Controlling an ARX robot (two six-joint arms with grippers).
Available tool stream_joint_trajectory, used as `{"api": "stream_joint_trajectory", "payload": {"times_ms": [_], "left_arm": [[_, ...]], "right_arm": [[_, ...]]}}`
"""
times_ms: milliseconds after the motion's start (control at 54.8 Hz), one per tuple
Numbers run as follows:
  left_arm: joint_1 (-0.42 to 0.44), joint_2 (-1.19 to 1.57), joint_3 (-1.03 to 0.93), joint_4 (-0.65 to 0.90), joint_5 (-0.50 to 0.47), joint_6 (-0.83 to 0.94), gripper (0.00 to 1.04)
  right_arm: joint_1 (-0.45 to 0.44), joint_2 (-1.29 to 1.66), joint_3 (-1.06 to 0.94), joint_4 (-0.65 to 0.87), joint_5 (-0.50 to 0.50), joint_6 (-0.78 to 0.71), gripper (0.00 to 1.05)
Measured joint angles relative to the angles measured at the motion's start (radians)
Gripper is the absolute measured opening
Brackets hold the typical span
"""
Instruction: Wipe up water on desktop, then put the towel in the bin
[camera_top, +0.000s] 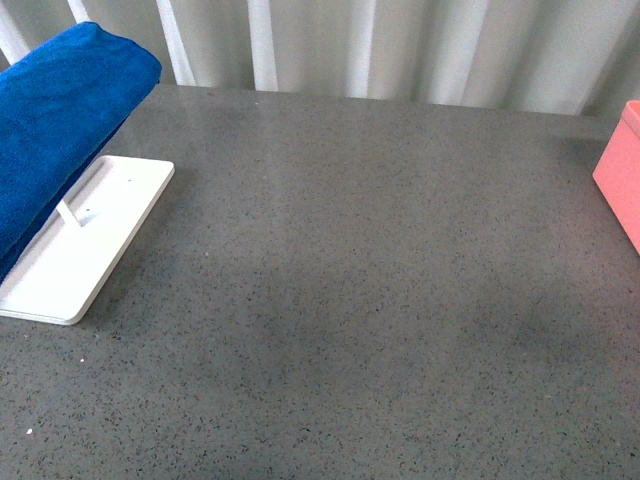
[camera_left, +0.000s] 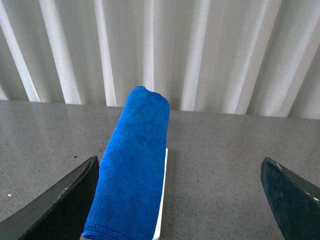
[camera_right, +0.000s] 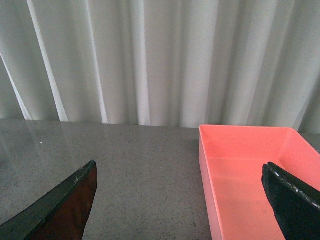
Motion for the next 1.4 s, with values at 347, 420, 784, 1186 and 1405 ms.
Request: {"api": "stream_joint_trajectory", "payload": {"times_ms": [347, 420, 784, 1186, 1405], "left_arm": [[0.000, 0.000, 0.000, 0.000, 0.000, 0.000, 0.98], [0.000, 0.000, 0.000, 0.000, 0.000, 0.000, 0.98], [0.000, 0.000, 0.000, 0.000, 0.000, 0.000, 0.98], [-0.047, 0.165, 0.110, -0.266, -0.170, -0.031, 0.98], [-0.066, 0.521, 0.264, -0.014, -0.180, 0.029, 0.98]], "right_arm": [[0.000, 0.000, 0.000, 0.000, 0.000, 0.000, 0.98], [0.000, 0.000, 0.000, 0.000, 0.000, 0.000, 0.98], [0.000, 0.000, 0.000, 0.000, 0.000, 0.000, 0.98], [0.000, 0.000, 0.000, 0.000, 0.000, 0.000, 0.98], [0.000, 0.000, 0.000, 0.000, 0.000, 0.000, 0.98]]}}
